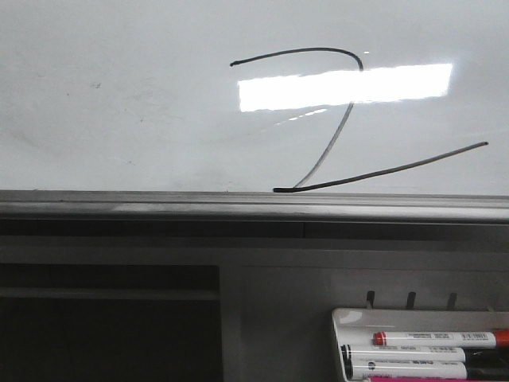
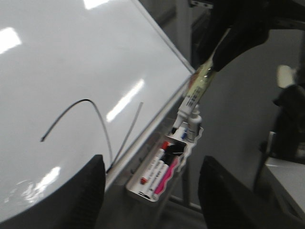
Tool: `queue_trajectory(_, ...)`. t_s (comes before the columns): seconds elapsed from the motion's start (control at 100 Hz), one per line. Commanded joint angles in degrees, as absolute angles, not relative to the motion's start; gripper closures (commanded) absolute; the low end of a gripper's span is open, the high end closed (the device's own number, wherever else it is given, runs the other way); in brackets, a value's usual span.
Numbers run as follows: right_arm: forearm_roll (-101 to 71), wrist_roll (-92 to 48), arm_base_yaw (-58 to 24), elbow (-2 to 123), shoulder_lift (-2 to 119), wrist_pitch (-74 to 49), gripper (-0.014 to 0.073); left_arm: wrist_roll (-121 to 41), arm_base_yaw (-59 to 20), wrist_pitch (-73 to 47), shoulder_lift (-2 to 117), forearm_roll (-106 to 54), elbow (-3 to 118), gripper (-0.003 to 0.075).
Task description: Write number 2 on whiteboard
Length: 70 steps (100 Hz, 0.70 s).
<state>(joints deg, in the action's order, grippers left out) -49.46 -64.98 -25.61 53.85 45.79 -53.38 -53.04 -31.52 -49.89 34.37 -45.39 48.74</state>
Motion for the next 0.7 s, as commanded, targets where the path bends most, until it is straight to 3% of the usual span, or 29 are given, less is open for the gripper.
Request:
queue_trajectory(0.0,-53.5,-67.2,-27.1,55.7,46.8,-51.8,0.0654,-57.1,-31.5,-54.1,40.8,-51.8,54.0,0.0336)
queue_trajectory(0.35,-62.1,-74.6,-27.9,55.7,46.8,-49.5,0.0654,-58.5,-32.2,-63.9,56.5,-57.0,63.0,0.0336)
queue_trajectory(0.69,-66.7,-75.9,-27.9,55.8,49.6,-49.7,0.0654,-60.0,-41.7,-55.5,60.7,-54.4,64.0,0.0336)
